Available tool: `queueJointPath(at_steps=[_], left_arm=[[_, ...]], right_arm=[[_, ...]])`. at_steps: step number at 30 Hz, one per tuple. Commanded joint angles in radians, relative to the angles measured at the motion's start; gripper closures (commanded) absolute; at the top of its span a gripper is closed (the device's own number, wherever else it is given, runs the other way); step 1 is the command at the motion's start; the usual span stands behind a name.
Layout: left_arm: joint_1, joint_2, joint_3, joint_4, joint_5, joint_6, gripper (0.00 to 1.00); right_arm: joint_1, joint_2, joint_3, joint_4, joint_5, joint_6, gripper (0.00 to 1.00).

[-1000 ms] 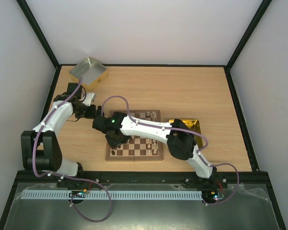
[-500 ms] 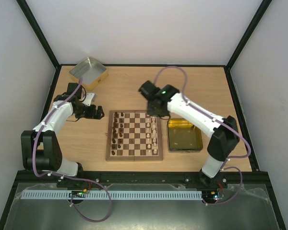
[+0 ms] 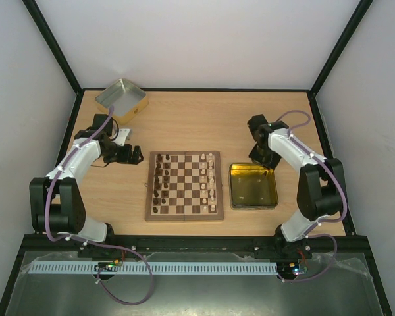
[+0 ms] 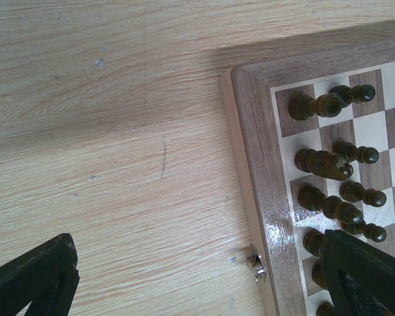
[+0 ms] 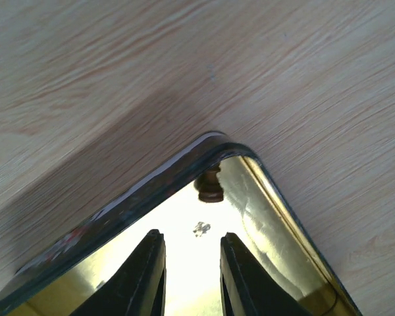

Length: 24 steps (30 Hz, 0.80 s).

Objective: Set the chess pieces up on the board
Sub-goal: Pick up the chess piece from the storage box.

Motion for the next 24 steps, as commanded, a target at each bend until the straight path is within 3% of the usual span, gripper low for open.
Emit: queueJointPath(at_steps=[1,14,24], left_arm=[[-0.001,0.011,-0.01,-0.009,-0.005,0.002,0.0],[-0.002,0.013,-0.013,-0.006,-0.015,0.001,0.0],[-0.006,0.01,-0.016,-0.006,-0.026,0.0,0.0]], right_arm=[[-0.054,-0.003,-0.067,0.092,-0.021,-0.01,0.78],[-0.085,-0.009,-0.247,0.274,-0.036,0.008,0.78],[-0.087,0.011,-0.265,0.33,-0.047,0.003,0.83]])
